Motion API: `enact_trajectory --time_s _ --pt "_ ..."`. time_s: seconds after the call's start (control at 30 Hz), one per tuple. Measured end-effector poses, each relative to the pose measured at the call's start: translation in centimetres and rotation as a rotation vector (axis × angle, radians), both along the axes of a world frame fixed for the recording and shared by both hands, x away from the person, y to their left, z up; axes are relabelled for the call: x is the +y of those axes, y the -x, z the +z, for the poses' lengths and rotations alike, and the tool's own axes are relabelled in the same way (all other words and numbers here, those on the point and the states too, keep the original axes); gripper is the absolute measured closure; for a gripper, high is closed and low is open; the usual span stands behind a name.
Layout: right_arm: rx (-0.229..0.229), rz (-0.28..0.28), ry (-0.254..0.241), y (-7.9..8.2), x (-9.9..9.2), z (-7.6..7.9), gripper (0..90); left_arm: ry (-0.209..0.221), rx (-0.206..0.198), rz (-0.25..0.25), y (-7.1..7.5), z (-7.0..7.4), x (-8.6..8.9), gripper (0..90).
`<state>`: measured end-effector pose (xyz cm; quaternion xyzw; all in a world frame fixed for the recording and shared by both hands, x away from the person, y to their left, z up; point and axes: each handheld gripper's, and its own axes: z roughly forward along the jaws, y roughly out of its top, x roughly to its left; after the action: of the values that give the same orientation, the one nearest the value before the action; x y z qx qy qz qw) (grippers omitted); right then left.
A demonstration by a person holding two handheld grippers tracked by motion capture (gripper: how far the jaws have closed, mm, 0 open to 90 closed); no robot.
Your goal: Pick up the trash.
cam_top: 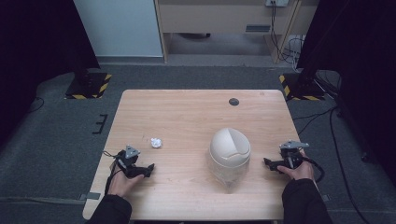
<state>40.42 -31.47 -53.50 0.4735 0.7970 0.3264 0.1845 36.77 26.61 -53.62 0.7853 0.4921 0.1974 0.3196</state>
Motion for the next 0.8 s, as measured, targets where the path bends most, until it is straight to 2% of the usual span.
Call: enact_trajectory --time_s 0.13,0.27,0.5,0.8 --pt "0.020 0.009 0.014 0.0 0.0 0.3 15.7 -0.002 0.003 0.004 0.0 0.0 -0.1 0.0" --pt "0.024 0.022 0.013 -0.1 0.0 0.7 16.7 -0.002 -0.002 0.009 0.1 0.0 -0.1 0.0" --pt "-0.005 0.029 -0.012 0.0 0.2 1.7 17.1 -0.002 -0.002 0.014 0.1 0.0 -0.2 0.0" --pt "-0.073 0.062 -0.030 0.1 0.6 3.5 16.1 -0.003 -0.002 0.012 0.2 0.0 -0.2 0.0"
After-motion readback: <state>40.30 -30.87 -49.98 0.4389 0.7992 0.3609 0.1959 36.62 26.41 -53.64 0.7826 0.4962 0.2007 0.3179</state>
